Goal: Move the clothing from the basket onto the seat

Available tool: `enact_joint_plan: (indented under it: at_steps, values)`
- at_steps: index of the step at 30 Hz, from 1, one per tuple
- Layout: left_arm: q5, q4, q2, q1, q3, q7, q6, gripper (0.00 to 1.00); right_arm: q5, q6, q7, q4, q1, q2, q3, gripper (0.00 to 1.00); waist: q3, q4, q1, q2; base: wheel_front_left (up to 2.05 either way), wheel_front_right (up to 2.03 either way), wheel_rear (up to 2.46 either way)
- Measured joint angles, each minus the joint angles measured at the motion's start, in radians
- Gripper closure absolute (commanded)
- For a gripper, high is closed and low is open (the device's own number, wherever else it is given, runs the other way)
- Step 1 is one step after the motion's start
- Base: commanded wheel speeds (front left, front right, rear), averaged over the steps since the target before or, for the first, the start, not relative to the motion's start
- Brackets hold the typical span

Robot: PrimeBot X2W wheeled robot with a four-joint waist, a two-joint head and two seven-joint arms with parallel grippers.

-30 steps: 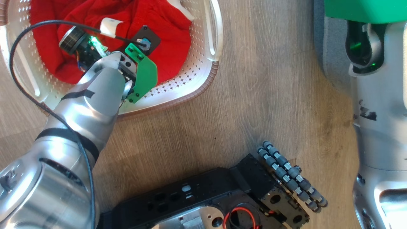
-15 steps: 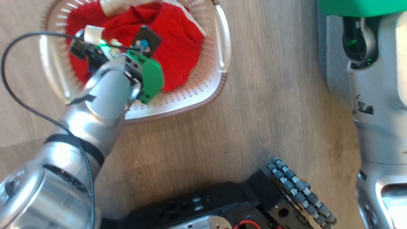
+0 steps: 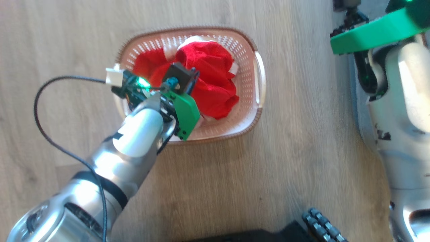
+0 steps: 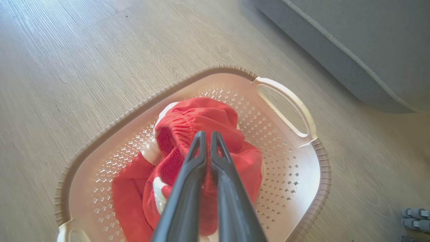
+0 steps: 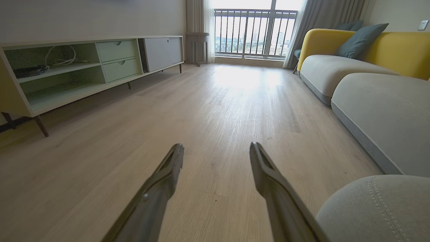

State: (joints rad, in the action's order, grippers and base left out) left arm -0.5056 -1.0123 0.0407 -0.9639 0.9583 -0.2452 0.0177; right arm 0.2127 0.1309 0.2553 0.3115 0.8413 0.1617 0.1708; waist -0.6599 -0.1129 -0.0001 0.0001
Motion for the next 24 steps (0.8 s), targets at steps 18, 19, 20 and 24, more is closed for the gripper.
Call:
enact_joint_plan:
  at_steps: [18, 19, 20, 24]
  values:
    - [-0.032, 0.211, -0.002, 0.146, -0.104, -0.004, -0.066, 1.00, 0.032, 0.000, 0.000, 0.087, -0.196, 0.033, 0.011, 0.00, 0.311, 0.112, 0.0000, -0.0001, 0.00, 0.00, 0.00]
    - [-0.025, 0.220, -0.002, 0.154, -0.118, -0.004, -0.065, 1.00, 0.036, 0.000, 0.000, 0.090, -0.209, 0.033, 0.012, 0.00, 0.328, 0.117, 0.0000, -0.0001, 0.00, 0.00, 0.00]
    - [-0.016, 0.227, -0.002, 0.160, -0.128, -0.004, -0.065, 1.00, 0.036, 0.000, 0.000, 0.094, -0.221, 0.033, 0.013, 0.00, 0.345, 0.121, 0.0000, 0.0000, 0.00, 0.00, 0.00]
    - [0.012, 0.259, -0.002, 0.167, -0.169, -0.004, -0.063, 1.00, 0.045, 0.000, 0.000, 0.104, -0.247, 0.032, 0.020, 0.00, 0.399, 0.136, 0.0000, -0.0001, 0.00, 0.00, 0.00]
